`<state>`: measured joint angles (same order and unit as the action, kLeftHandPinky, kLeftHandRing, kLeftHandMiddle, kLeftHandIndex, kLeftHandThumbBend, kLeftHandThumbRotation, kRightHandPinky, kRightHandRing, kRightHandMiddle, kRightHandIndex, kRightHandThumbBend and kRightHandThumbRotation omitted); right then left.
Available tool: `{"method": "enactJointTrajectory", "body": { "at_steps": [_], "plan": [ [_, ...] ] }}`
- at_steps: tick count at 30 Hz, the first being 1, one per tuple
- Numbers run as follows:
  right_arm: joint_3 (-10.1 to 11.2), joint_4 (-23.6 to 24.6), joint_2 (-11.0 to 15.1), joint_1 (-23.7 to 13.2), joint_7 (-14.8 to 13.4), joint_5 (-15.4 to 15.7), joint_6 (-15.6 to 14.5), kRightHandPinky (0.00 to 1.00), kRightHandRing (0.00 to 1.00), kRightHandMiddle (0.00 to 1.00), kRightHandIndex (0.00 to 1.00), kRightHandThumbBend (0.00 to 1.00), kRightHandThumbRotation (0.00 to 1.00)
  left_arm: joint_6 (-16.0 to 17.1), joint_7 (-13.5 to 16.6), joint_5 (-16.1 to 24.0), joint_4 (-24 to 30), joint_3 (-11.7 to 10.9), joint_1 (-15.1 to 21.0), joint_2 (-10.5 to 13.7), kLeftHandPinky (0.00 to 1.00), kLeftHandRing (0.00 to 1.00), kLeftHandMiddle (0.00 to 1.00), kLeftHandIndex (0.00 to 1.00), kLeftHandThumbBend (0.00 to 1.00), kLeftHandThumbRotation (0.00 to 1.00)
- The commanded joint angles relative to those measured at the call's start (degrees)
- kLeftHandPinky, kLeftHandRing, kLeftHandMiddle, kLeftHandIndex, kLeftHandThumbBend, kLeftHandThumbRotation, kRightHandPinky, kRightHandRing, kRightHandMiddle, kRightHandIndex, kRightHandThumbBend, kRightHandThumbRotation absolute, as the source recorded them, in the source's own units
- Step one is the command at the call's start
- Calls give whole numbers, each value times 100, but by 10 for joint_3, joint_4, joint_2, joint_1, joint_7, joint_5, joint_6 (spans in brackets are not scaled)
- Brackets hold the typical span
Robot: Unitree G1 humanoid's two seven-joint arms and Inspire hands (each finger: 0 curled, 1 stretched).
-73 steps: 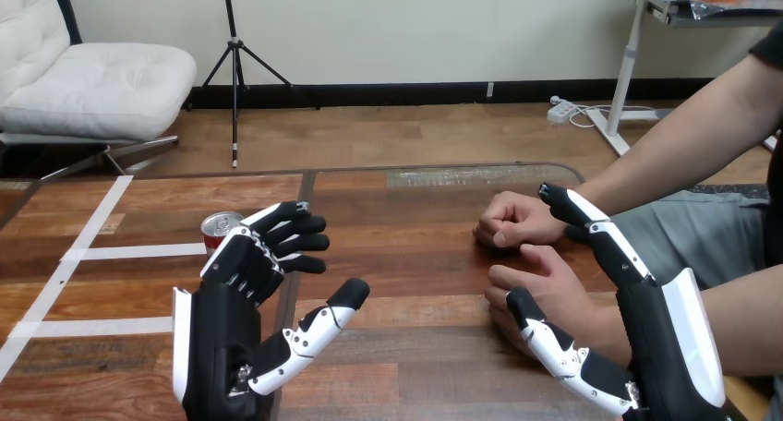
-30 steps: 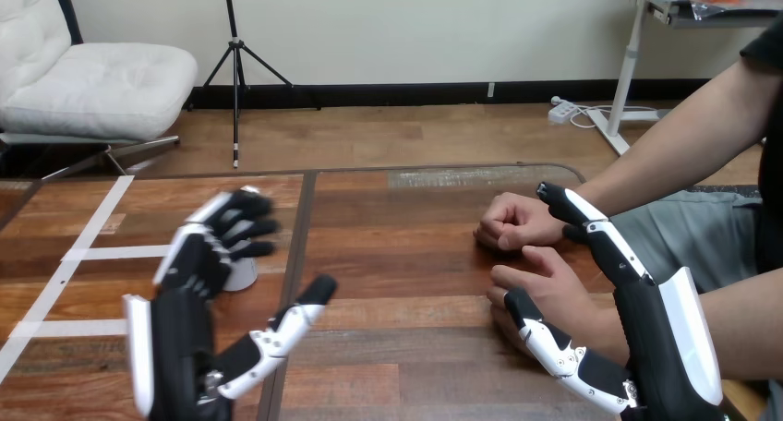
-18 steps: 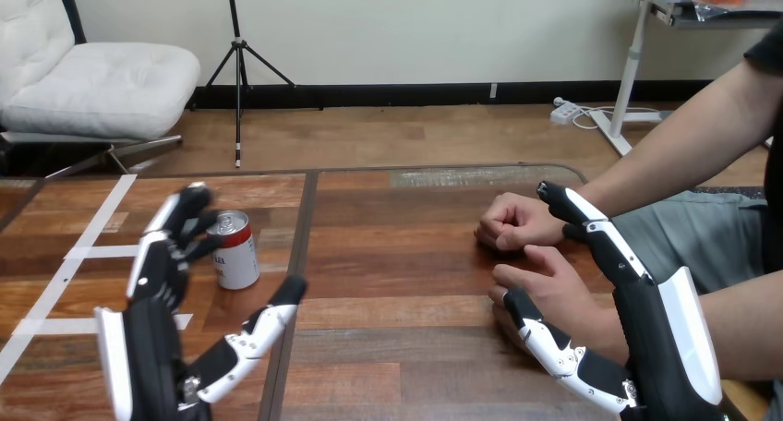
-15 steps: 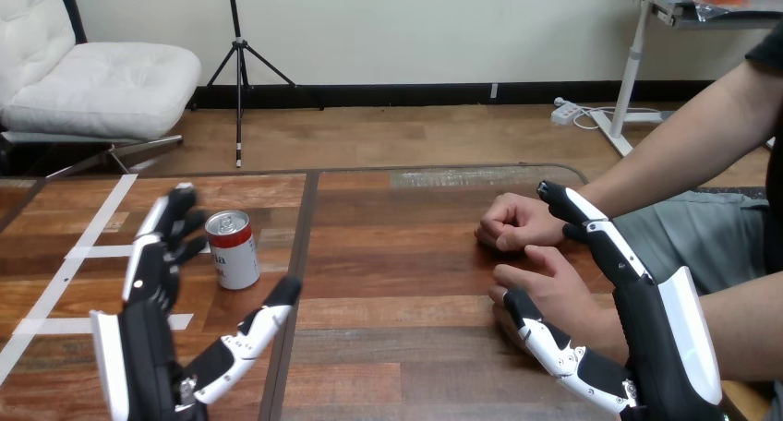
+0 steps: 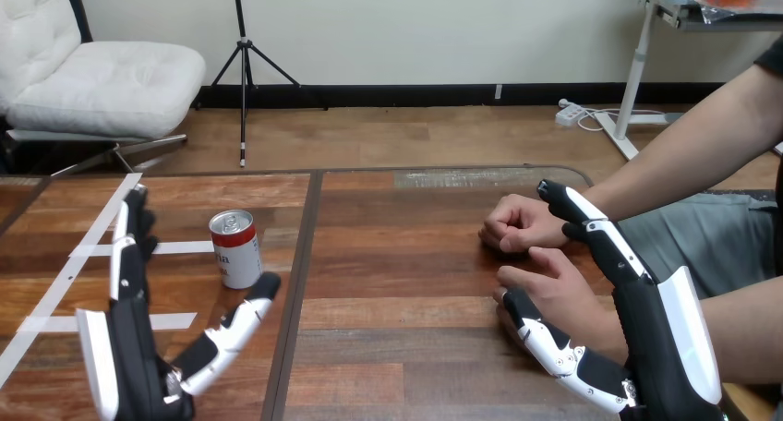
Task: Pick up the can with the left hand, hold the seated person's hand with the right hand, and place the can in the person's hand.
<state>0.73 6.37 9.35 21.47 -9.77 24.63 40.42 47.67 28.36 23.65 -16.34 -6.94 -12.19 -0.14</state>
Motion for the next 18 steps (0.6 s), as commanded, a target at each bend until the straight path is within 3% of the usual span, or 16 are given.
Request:
{"method": "enactJointTrajectory", "body": {
  "at_steps": [1,18],
  "plan": [
    [0,-6,7,-37,-4,-8,15,84,88,89,88,41,33,-17,7,17,-1,-2,53,18,89,93,95,94,78,27],
    [2,-11,8,-41,-8,-2,18,83,87,88,88,42,33,-100,11,45,-15,1,100,63,91,95,98,98,82,32]
  ]
}}
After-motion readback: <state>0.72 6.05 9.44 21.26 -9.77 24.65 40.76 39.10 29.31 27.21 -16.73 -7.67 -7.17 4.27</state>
